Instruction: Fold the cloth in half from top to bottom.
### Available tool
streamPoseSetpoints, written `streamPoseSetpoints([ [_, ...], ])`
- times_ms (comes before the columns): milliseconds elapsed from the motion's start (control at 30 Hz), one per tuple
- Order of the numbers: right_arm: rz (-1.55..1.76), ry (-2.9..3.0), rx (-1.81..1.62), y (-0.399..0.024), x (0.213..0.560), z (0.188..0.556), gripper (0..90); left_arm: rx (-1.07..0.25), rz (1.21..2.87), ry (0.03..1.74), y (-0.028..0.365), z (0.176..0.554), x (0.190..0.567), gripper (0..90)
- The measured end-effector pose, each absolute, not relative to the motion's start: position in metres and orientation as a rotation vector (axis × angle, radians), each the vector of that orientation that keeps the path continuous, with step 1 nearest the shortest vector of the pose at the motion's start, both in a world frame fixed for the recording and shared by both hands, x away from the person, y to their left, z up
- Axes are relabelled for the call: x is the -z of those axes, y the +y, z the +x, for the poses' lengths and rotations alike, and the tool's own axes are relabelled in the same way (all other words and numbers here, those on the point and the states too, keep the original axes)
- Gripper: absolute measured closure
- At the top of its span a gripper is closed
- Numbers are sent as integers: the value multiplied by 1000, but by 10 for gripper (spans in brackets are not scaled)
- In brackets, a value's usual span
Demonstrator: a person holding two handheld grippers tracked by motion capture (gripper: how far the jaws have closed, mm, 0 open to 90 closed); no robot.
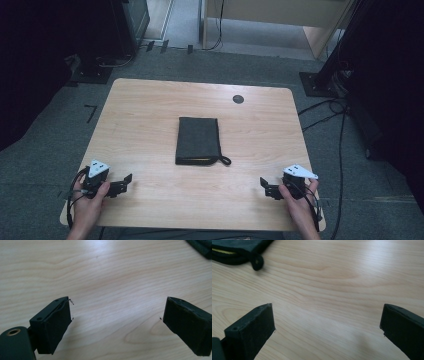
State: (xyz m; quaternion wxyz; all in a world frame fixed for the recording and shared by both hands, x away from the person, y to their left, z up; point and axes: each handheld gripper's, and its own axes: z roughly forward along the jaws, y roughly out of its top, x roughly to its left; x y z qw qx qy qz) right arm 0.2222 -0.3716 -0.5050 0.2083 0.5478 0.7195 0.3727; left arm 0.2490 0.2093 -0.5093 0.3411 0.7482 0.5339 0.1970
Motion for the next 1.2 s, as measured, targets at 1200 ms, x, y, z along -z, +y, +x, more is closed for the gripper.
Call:
streamPoseSetpoints([
  [1200,1628,1943,-829,-402,526,211,0,-584,2008,1429,222,244,518,28],
])
